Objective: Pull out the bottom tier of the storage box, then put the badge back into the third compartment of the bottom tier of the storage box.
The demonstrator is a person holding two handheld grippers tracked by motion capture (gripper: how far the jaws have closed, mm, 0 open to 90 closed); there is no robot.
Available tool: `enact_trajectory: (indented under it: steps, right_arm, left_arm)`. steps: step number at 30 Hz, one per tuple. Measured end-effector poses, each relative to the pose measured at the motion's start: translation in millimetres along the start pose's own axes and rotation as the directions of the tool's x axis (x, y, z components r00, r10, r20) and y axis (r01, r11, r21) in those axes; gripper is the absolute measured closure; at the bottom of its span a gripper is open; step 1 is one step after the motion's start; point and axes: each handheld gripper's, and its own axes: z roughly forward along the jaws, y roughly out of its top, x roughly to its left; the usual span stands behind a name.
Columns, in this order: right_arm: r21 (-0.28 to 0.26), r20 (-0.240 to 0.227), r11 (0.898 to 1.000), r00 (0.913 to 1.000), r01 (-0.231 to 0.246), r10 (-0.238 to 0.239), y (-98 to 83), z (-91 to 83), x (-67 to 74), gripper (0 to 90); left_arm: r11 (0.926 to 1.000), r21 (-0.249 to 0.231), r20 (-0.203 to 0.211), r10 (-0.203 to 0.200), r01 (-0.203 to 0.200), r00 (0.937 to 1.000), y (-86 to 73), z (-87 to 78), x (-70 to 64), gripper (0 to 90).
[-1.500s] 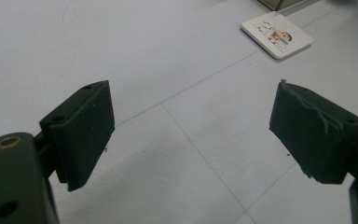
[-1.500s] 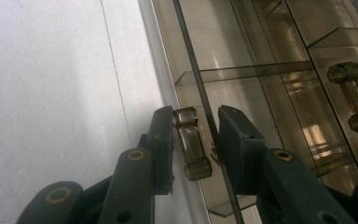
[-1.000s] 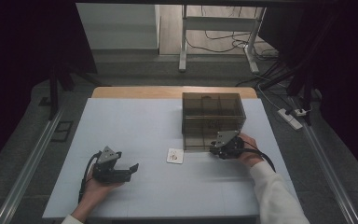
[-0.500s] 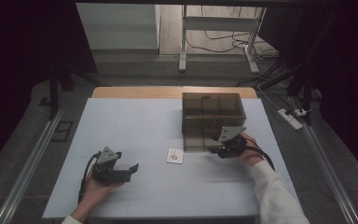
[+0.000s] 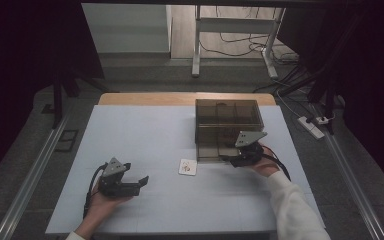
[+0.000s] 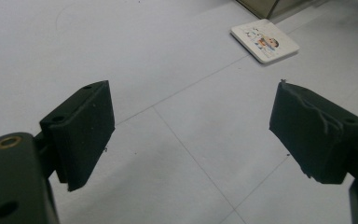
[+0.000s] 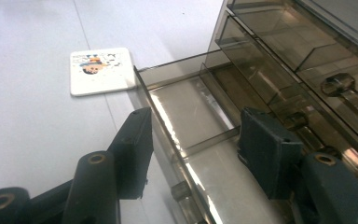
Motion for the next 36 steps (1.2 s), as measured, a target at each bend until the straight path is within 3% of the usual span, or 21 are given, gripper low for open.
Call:
enact_trajectory:
  steps: [12,36]
  right_arm:
    - [-0.094,-0.029,0.993,0.9970,-0.074,0.072,10.7,-4.1,4.6,38.9]
    - [-0.104,-0.054,0.993,0.9968,-0.065,0.059,27.5,5.6,22.1,36.5]
  left_arm:
    - [1.0000,0.010,-0.019,0.001,-0.001,0.9998,-0.2,0.7,-1.5,14.0]
    - [0.9997,0.020,-0.022,0.015,-0.014,0.9997,0.0,3.5,-4.2,14.0]
